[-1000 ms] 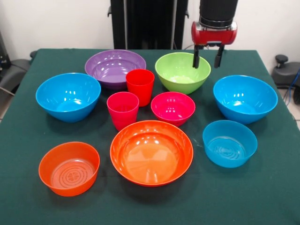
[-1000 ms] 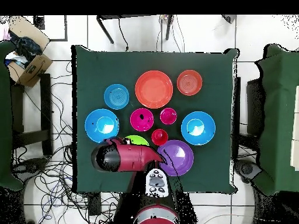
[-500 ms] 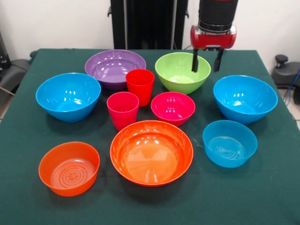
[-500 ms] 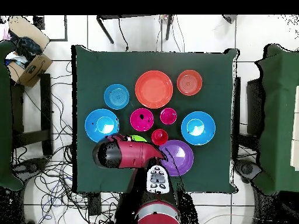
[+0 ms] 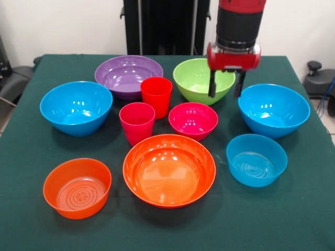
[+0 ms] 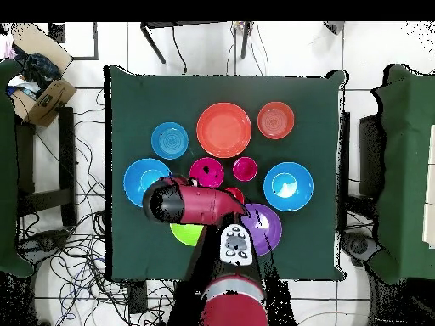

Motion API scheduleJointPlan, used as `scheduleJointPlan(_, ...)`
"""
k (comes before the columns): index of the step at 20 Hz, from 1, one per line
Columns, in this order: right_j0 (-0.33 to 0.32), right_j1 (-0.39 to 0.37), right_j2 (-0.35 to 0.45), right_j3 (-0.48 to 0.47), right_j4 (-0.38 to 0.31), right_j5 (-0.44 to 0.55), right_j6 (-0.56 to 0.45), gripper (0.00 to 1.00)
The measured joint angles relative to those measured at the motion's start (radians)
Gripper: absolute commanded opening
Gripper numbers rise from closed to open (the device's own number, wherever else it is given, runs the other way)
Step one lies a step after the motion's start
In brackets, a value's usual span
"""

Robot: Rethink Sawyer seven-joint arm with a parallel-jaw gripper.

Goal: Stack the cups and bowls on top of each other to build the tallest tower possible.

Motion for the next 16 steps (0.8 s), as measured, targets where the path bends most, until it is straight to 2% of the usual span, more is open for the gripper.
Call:
scheduleJointPlan(8,0.054,0.098,-0.049,-0.157,0.076,0.054,0.007,1.00)
scheduleJointPlan(16,0.111,0.137,-0.065,-0.251,0.093,0.131,0.018,1.00)
